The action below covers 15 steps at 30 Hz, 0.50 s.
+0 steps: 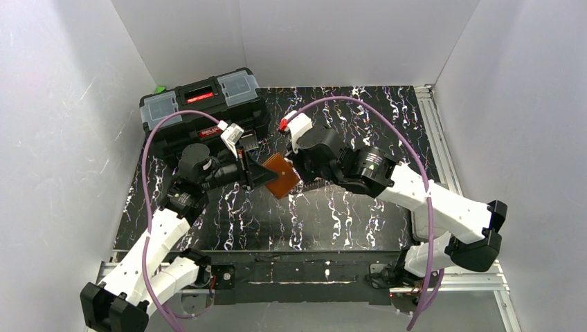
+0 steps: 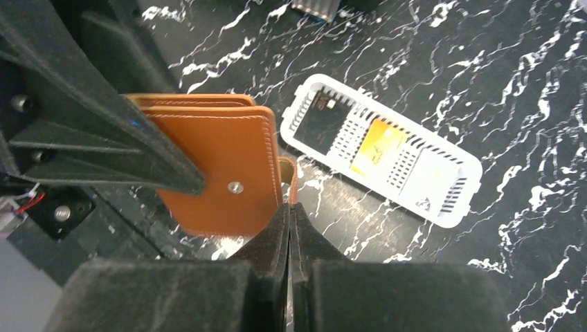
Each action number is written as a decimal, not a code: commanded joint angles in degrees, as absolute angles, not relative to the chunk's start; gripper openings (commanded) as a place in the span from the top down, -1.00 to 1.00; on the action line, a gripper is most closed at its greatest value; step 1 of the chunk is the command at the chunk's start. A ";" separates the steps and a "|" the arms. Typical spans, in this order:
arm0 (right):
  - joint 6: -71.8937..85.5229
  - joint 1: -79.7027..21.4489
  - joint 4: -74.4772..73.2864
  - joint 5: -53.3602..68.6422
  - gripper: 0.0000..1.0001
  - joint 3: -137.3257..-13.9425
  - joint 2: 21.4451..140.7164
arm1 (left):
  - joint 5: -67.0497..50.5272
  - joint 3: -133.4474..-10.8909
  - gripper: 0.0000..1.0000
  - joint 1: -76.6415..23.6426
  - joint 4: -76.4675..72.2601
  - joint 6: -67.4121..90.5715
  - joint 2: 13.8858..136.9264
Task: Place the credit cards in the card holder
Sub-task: Open the card holder at the center of the board.
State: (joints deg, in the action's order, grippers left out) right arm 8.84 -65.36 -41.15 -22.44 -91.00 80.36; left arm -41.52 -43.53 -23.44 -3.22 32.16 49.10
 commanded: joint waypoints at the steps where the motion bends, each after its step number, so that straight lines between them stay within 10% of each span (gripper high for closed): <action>1: 9.79 -65.40 -44.48 -16.34 0.97 -89.56 78.60 | -43.86 -43.31 -0.08 -23.47 -4.90 30.10 49.14; 3: 10.16 -65.39 -45.55 -13.71 0.97 -89.19 78.91 | -44.05 -43.61 -0.90 -23.43 -3.72 27.51 49.53; 15: 16.87 -65.19 -48.73 -2.05 0.97 -84.50 91.22 | -38.12 -45.36 -0.97 -23.49 13.32 7.64 47.20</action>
